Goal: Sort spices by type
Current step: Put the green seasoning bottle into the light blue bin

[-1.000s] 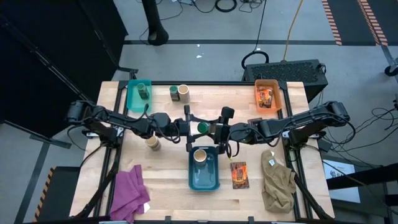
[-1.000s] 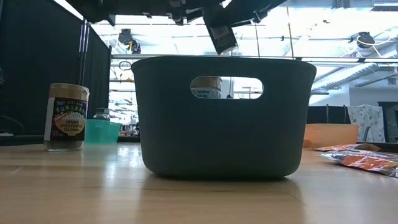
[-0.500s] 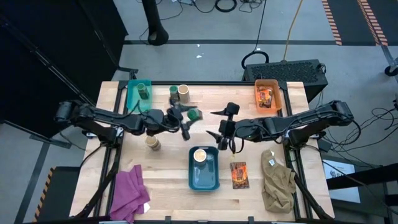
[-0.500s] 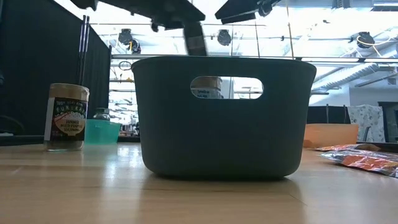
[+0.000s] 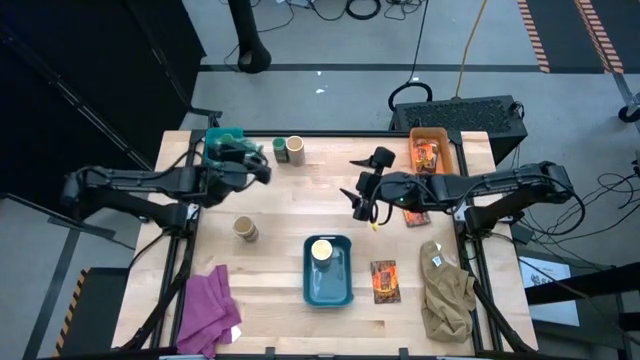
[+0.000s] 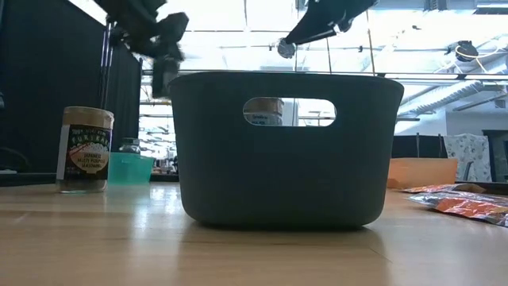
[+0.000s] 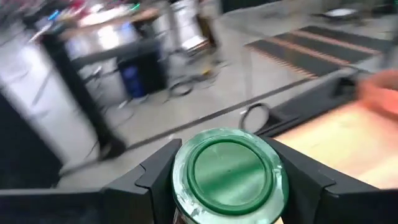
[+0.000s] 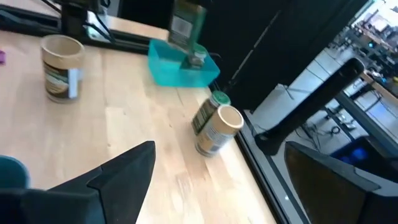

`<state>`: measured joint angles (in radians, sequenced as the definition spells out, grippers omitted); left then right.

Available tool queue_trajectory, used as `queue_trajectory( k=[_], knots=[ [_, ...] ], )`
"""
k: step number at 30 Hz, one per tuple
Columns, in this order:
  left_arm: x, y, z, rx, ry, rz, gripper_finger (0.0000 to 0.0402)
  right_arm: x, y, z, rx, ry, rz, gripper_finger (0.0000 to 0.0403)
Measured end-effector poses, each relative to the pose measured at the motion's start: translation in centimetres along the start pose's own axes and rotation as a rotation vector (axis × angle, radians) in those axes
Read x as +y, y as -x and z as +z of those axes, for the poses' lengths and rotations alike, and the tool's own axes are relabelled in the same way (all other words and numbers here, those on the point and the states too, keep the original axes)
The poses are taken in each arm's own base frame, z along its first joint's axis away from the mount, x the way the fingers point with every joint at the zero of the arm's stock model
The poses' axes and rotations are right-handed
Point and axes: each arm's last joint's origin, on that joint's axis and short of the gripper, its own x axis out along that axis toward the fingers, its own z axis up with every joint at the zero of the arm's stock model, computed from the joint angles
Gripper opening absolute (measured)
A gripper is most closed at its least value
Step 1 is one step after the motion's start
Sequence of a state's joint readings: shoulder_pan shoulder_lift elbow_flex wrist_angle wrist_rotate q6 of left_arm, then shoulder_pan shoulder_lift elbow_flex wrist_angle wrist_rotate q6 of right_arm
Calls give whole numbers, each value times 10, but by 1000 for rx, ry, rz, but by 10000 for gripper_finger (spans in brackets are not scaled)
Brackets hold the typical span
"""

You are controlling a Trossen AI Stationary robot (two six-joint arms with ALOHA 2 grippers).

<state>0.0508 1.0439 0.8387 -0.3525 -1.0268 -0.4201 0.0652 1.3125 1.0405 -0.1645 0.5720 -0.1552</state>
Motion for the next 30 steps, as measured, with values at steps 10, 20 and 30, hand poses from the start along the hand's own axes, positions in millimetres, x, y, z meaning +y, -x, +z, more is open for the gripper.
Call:
queue_trajectory(
  k=[10, 20, 30],
  knots=[
    [34, -16, -24, 100, 90, 256, 204, -7, -5, -5, 41, -8, -22, 338],
    [51, -31, -59, 123, 161, 392, 204, -9, -5, -7, 57, -3, -25, 338],
    [64, -39, -80, 115, 186, 498, 204, -9, -6, -7, 58, -3, -26, 338]
  ],
)
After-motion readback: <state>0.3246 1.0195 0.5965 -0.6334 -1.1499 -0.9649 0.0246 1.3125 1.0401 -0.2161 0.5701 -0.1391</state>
